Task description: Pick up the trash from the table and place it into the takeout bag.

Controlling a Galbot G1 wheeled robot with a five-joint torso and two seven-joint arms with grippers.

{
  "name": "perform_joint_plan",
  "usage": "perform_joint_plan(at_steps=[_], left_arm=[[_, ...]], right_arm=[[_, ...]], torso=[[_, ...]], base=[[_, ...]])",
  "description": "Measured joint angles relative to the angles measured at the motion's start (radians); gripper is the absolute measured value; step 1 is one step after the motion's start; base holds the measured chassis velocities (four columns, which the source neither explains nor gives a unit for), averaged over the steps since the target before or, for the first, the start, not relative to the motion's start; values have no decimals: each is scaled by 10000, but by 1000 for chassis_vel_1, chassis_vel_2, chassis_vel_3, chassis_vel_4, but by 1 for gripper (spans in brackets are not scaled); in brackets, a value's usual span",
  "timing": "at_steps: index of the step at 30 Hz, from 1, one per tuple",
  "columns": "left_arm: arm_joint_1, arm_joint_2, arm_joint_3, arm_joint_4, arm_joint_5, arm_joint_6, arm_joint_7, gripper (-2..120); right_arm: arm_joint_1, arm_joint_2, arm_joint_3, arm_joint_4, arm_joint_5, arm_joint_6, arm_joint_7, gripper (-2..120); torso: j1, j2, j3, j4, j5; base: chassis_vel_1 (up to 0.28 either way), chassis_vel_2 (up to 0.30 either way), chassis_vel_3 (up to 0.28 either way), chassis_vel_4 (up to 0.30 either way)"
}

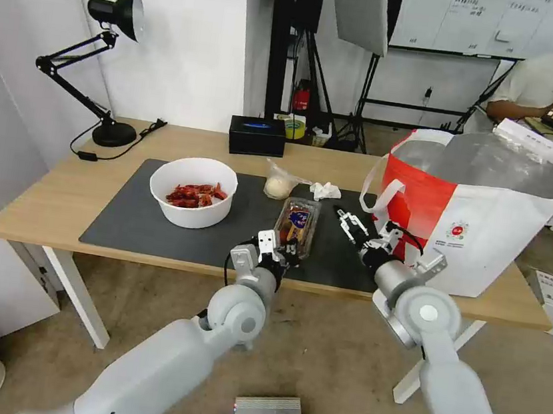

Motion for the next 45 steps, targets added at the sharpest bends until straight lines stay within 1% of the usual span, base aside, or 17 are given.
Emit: perform_joint_plan(at_steps=[23, 33, 45], left_arm=[[25, 91, -122, -151, -143, -97, 4, 0], [96, 56, -227, -217, -193, -116, 6, 0], [202, 128, -267, -293, -226, -131, -1, 0]], right_arm=[[1065, 888, -380, -1284, -183, -660, 713, 100], [1757, 1470, -533, -2092, -256, -1070, 1354, 100], [2230, 1620, -617, -2658, -296, -1281, 1645, 100]], torso=[[1, 1, 0, 0, 1], [1, 2, -1, 1, 0], [1, 2, -1, 0, 0]], base=[[0, 0, 0, 0], [0, 0, 0, 0], [0, 0, 0, 0]])
